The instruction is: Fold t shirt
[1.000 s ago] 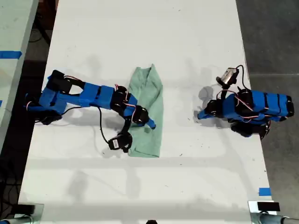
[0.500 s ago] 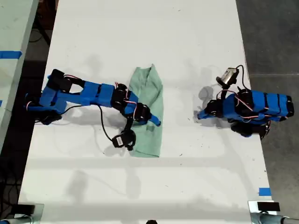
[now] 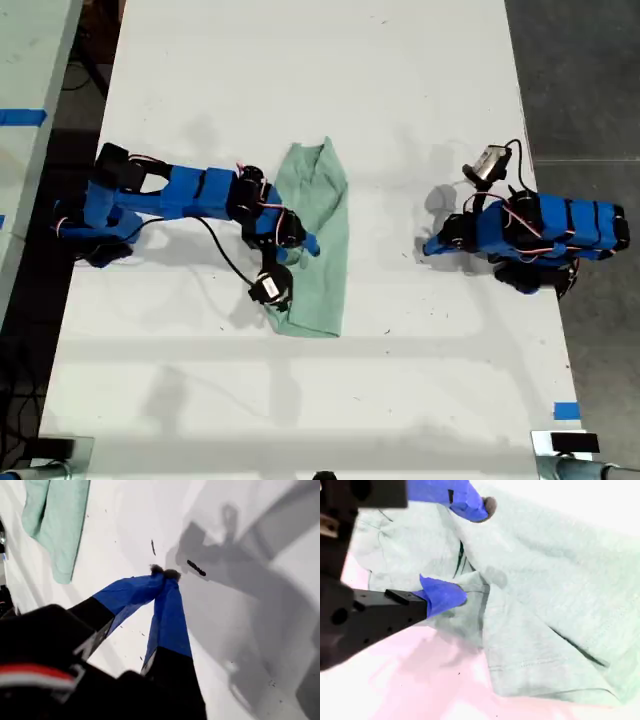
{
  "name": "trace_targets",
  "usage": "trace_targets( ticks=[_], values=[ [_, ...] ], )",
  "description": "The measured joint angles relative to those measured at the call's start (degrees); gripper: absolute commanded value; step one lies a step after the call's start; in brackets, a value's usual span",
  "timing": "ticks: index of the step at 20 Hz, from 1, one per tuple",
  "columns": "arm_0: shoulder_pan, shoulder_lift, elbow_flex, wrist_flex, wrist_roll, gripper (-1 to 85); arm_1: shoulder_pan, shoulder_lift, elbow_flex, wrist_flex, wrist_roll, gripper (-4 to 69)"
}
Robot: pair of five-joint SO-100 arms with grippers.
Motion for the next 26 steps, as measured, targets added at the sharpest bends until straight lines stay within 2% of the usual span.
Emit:
trace_targets(
  ticks=[2, 3, 4, 5, 8, 11, 14, 17, 19, 21, 26],
  values=[
    [0.35, 0.18, -0.62, 3.08, 0.09, 23.9, 0.00, 0.00, 0.00, 0.00, 0.00, -1.3],
    [0.35, 0.88, -0.53, 4.48, 0.09, 18.6, 0.00, 0.00, 0.00, 0.00, 0.00, -1.3],
    [0.35, 3.43, 1.49, 5.27, 0.00, 7.0, 0.00, 0.00, 0.00, 0.00, 0.00, -1.3],
    [0.35, 7.29, 4.92, 5.54, -0.44, 2.5, 0.00, 0.00, 0.00, 0.00, 0.00, -1.3],
    [0.26, 27.42, 20.65, 5.63, -3.16, -0.1, 0.00, 0.00, 0.00, 0.00, 0.00, -1.3],
    [-2.29, 53.53, 41.04, 4.31, -1.85, -0.1, 0.00, 0.00, 0.00, 0.00, 0.00, -1.3],
    [-7.56, 84.02, 68.38, -6.94, 4.31, -0.1, 0.00, 0.00, 0.00, 0.00, 0.00, -1.3],
    [-8.17, 122.43, 100.11, -20.57, 11.16, -0.1, 0.00, 0.00, 0.00, 0.00, 0.00, -1.3],
    [-8.09, 131.04, 114.35, -29.09, 16.61, -0.1, 0.00, 0.00, 0.00, 0.00, 0.00, -1.3],
    [-8.61, 132.89, 122.43, -30.94, 19.78, -0.1, 0.00, 0.00, 0.00, 0.00, 0.00, -1.3],
    [-9.23, 134.47, 124.10, -30.59, 19.78, -0.1, 0.00, 0.00, 0.00, 0.00, 0.00, -1.3]
  ],
)
